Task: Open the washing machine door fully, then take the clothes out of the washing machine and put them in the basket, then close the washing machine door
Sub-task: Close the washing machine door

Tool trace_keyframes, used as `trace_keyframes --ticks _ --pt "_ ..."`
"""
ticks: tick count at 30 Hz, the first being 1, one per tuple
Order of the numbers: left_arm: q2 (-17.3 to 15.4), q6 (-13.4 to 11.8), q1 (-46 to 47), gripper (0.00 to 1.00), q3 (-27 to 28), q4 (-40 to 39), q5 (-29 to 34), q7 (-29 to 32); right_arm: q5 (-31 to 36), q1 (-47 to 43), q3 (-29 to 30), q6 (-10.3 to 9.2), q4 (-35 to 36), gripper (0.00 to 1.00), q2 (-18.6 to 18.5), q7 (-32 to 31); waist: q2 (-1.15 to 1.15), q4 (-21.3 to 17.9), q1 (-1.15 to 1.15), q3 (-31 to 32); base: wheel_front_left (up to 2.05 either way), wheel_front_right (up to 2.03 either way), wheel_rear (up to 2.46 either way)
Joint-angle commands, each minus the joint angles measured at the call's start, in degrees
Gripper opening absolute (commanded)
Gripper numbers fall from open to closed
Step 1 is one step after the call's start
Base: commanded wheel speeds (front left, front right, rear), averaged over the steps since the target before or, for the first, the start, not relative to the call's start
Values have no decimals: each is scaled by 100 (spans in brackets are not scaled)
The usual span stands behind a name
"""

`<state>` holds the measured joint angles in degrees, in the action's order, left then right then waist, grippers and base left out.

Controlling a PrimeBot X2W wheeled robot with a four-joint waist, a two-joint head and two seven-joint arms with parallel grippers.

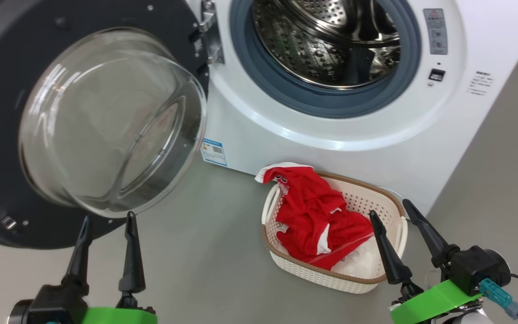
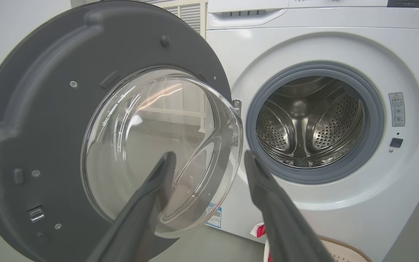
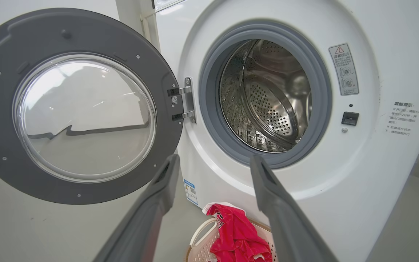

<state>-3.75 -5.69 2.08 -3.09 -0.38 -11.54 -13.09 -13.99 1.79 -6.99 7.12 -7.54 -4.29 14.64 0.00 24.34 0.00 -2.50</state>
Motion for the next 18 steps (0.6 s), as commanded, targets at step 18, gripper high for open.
trace_keyframes --ticks 18 --pt "-167 -174 -77 100 191 -210 24 77 29 155 -293 36 130 100 -55 36 0 355 0 185 0 0 0"
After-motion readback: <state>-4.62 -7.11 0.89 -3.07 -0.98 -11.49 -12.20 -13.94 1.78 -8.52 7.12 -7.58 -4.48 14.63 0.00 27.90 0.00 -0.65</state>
